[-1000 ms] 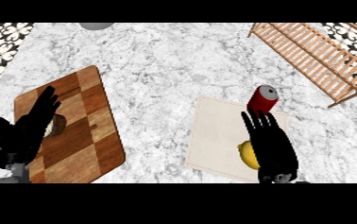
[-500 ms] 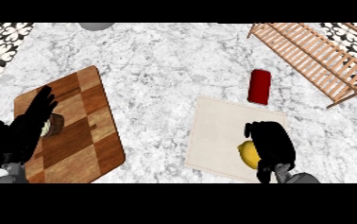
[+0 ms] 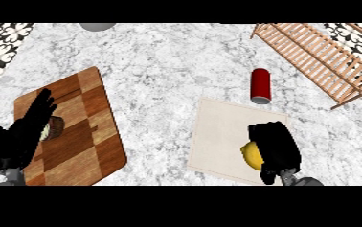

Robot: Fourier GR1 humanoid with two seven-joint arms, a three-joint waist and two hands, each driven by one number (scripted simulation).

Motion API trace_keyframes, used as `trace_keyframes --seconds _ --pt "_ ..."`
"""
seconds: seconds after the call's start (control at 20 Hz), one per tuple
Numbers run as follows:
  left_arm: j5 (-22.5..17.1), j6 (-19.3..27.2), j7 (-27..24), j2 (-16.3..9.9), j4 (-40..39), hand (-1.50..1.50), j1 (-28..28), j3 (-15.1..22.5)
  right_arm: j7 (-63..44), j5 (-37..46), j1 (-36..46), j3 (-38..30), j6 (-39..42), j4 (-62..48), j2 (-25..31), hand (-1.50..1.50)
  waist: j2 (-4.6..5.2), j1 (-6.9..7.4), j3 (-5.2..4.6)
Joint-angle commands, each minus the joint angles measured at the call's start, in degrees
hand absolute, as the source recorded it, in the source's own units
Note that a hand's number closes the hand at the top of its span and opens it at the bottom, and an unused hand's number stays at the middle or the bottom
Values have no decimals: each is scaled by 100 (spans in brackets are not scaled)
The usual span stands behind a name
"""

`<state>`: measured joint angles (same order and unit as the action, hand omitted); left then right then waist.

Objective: Pick the lemon from the placemat and place it in the tiered shelf

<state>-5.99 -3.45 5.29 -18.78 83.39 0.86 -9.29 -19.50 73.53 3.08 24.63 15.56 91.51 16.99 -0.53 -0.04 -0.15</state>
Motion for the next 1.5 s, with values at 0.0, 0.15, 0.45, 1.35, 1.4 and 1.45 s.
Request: trace_keyframes --seconds 0.0,0.15,0.45,1.35,1.4,1.45 --pt "-193 -310 34 -201 -111 0 149 -263 -165 275 -175 190 -236 562 -161 150 43 1 14" --pt "97 -1 -169 200 -346 0 -15 91 -1347 -61 1147 -1116 -71 -619 -1101 150 119 111 11" --pt "60 -145 -94 57 -232 0 -31 81 -2956 -95 2837 -2744 -471 -1401 -1442 150 150 295 12" --pt "257 64 -74 217 -84 0 148 13 -4580 -260 4877 -3189 -725 17 -1546 150 27 1 13" --pt "70 -127 -70 129 -84 0 246 -110 -4793 -119 4913 -3003 -344 329 -1591 150 18 -6 12" --pt "31 -214 -117 55 -230 0 97 -182 -4809 43 5040 -2930 -433 186 -1605 150 33 7 11"
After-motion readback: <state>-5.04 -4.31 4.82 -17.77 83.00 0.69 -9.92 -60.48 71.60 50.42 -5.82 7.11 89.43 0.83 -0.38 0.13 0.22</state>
